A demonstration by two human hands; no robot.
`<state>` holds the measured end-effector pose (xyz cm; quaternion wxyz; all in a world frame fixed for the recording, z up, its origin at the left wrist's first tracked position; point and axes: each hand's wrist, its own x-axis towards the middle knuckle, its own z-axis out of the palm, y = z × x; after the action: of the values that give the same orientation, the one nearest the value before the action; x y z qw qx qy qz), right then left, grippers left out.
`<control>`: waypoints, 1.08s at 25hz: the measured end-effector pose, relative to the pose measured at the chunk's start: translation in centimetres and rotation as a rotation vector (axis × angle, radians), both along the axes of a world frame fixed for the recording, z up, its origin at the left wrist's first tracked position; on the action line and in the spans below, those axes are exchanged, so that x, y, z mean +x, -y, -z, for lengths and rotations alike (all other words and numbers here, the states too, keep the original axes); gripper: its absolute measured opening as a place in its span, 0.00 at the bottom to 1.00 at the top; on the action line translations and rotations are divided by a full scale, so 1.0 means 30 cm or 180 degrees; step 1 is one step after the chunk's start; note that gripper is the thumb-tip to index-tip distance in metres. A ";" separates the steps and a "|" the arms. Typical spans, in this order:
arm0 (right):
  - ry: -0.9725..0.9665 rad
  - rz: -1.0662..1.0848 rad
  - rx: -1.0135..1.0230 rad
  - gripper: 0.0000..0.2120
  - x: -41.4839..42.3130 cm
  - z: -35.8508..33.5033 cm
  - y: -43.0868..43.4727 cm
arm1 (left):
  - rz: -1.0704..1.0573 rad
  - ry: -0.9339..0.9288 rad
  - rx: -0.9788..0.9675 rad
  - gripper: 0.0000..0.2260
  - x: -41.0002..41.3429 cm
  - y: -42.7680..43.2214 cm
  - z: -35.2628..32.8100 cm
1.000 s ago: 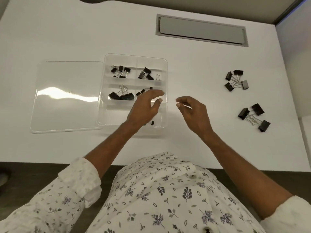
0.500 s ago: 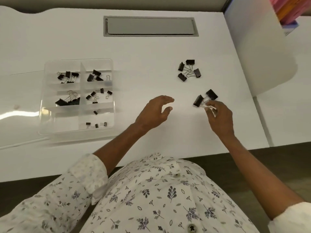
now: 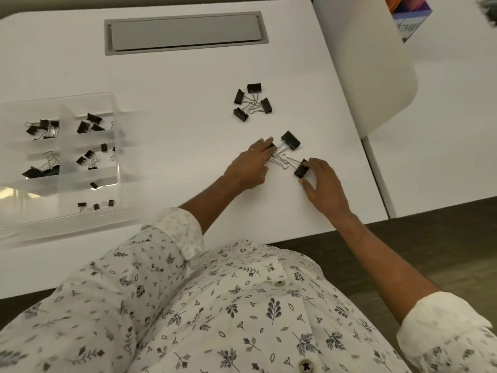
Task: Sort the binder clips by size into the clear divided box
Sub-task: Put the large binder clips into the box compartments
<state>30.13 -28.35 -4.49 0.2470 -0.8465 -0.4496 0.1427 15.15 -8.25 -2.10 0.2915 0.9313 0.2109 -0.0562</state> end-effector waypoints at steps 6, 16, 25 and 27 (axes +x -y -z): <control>-0.0121 0.0022 0.0274 0.18 -0.008 -0.009 0.013 | -0.0149 0.0193 0.0196 0.20 -0.026 -0.014 0.008; 0.0421 -0.1769 -0.0752 0.34 0.285 -0.129 -0.329 | -0.0458 0.0178 -0.0026 0.25 -0.125 0.001 0.019; 0.0309 -0.1818 -0.0928 0.29 0.301 -0.112 -0.370 | -0.0637 0.0121 0.0031 0.29 -0.201 -0.010 0.019; 0.0337 -0.1651 -0.0890 0.26 0.298 -0.118 -0.363 | -0.0656 0.0146 0.0049 0.28 -0.205 -0.013 0.020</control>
<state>39.08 -17.48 -0.95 0.0595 -0.7354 -0.6391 0.2172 8.99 -7.87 -2.71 0.2933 0.9080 0.2993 -0.0030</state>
